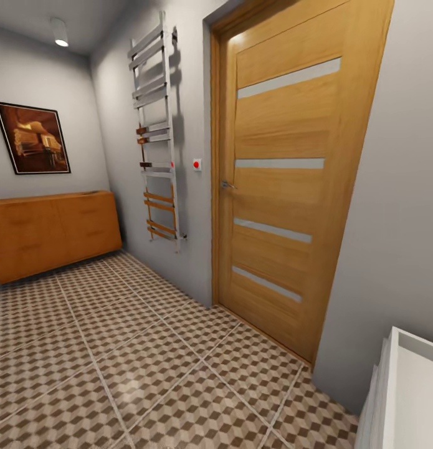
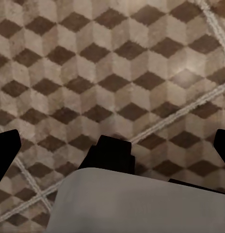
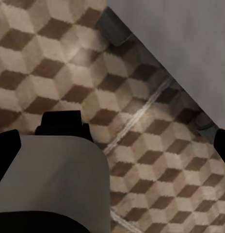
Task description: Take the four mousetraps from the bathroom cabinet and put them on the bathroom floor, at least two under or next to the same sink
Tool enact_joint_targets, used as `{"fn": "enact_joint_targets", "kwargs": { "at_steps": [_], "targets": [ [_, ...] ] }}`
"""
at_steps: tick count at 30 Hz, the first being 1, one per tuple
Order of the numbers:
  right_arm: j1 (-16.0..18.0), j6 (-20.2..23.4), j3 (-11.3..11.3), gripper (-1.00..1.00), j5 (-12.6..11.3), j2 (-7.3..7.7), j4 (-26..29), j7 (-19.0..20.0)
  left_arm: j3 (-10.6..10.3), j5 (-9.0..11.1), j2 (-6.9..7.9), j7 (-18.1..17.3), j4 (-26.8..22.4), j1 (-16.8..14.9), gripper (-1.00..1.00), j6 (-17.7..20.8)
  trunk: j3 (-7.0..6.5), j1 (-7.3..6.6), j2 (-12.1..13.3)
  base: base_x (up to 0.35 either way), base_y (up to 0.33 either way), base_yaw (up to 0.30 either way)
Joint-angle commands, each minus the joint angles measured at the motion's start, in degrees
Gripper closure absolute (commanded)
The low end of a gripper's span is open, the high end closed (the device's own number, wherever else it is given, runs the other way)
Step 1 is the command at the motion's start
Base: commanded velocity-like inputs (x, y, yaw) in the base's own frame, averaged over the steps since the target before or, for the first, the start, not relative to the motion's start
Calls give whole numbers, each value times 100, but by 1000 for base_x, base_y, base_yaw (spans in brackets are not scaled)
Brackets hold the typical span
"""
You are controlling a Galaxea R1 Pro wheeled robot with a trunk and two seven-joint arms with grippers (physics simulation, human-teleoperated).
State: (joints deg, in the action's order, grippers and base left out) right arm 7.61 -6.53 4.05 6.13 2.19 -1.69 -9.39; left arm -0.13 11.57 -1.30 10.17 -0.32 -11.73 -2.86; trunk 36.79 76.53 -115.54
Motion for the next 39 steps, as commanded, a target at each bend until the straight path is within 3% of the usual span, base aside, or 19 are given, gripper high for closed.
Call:
{"fn": "enact_joint_targets", "kwargs": {
  "at_steps": [1,19,39],
  "targets": [
    [6,-33,44,-100,59,1,-19,-19,-4,38,-2,12,6,-5,-100,-22,6,-1,-3,0,0,274],
    [8,14,44,-100,55,-50,-17,-22,-4,38,-2,12,6,-5,-100,-22,6,-1,-3,0,0,158],
    [11,3,44,-100,55,-78,-15,-63,-4,38,-2,12,6,-5,-100,-22,6,-1,-3,0,0,269]
  ]
}}
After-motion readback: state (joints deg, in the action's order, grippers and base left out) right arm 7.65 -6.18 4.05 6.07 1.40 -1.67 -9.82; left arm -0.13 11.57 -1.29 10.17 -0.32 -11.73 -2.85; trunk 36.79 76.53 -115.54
